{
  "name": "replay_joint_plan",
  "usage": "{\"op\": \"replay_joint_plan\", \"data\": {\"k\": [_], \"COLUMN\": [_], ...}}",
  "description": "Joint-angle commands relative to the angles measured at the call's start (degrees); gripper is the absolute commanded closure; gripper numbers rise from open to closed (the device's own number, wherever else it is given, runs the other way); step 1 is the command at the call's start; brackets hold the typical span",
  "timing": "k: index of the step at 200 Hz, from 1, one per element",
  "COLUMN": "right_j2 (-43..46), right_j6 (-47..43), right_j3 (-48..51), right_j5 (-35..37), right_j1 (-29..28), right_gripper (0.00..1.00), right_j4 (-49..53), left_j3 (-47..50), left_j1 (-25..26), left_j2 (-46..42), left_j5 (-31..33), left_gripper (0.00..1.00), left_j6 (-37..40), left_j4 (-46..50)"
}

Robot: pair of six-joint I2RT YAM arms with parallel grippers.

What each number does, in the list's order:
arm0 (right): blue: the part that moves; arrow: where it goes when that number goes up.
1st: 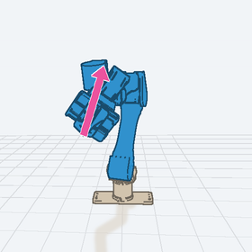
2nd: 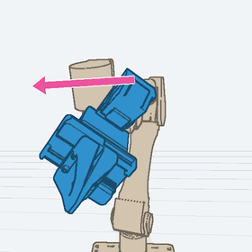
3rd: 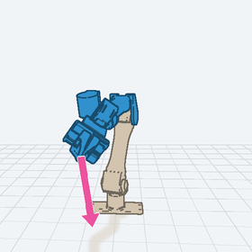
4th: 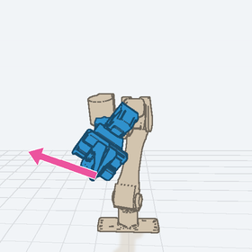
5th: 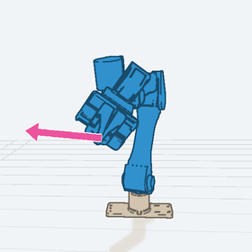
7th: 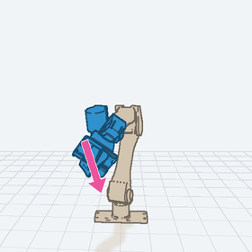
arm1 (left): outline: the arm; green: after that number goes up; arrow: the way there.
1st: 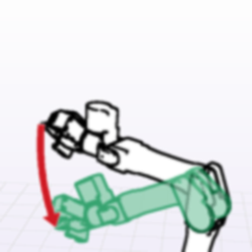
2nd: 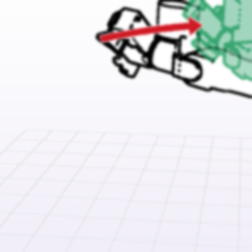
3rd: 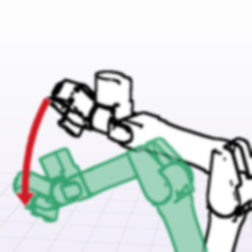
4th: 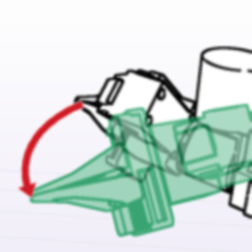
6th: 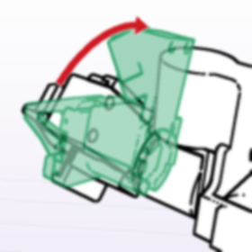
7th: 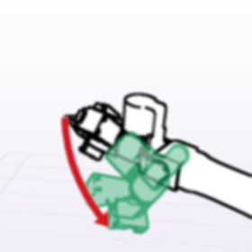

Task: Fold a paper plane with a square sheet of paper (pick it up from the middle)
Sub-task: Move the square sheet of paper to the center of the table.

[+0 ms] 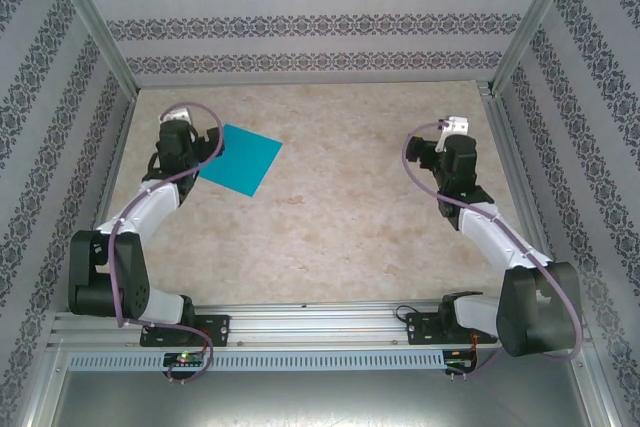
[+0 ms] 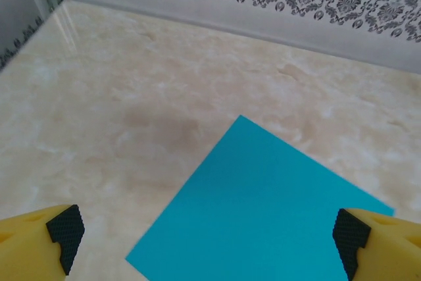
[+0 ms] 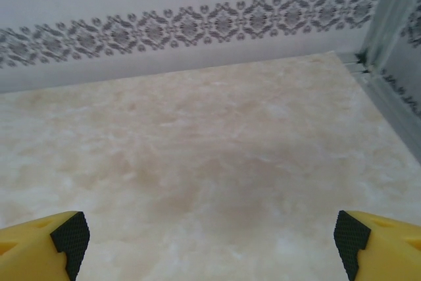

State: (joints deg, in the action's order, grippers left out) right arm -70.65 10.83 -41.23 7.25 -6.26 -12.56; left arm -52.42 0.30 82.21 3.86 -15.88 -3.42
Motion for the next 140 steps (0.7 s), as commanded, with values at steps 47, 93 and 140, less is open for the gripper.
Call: {"op": "replay_joint_plan", "data": {"k": [47,93,140], "right_j2": [-11.2,-16.6,-20.1], "right_j6": [23.9,26.9,28.7], "right_j3": [-12.1,-13.9,-14.3], "right_j5": [-18.4,-23.9,-26.3], "right_j1": [-5.5,-10.3,-12.9], "right_gripper": [0.02,0.02,0.02], "right_j4": [18.9,16.8,16.1], "left_j3": [-14.7,-27.1,-41.3], "left_j1": [7.8,11.8,13.1], "left_j2": [14.3,28.6,41.0], "left_j5": [-7.8,-7.6,-6.5], "left_gripper": [0.01,0.06,0.07], "left_j6": [-22.0,-27.1,-28.5], "left_j4": [24.2,27.7,34.2]}}
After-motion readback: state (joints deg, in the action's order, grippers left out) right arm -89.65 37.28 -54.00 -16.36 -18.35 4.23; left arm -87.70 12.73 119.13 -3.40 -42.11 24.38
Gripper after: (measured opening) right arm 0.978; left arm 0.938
